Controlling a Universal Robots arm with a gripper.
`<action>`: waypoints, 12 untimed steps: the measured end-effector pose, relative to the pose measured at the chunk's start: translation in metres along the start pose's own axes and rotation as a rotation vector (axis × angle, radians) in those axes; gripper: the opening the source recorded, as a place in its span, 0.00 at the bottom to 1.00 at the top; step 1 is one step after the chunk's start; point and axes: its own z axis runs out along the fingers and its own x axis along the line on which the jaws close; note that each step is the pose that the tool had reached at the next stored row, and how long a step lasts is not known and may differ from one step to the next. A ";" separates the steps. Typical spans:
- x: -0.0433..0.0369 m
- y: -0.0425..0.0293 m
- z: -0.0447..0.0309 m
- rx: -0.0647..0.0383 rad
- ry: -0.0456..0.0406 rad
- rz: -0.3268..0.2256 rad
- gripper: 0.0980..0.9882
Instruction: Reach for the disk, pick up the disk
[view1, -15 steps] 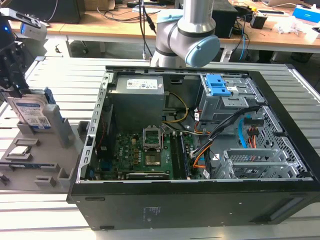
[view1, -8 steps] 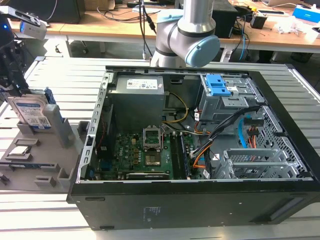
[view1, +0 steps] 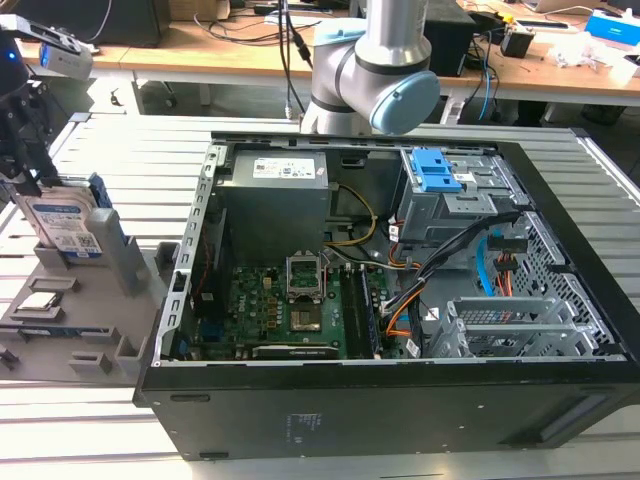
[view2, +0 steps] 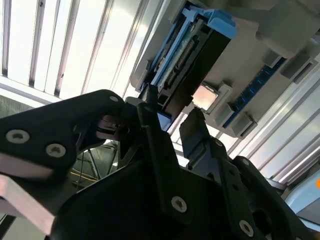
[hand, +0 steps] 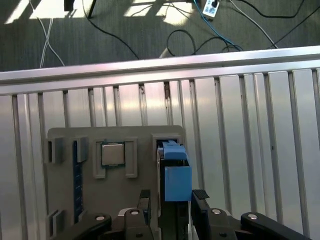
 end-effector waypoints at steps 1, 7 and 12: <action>-0.0003 0.0004 0.0024 0.000 0.0001 -0.005 0.40; -0.0031 0.0024 0.0165 0.000 -0.0002 -0.007 0.40; -0.0046 0.0053 0.0260 0.000 -0.0002 -0.007 0.40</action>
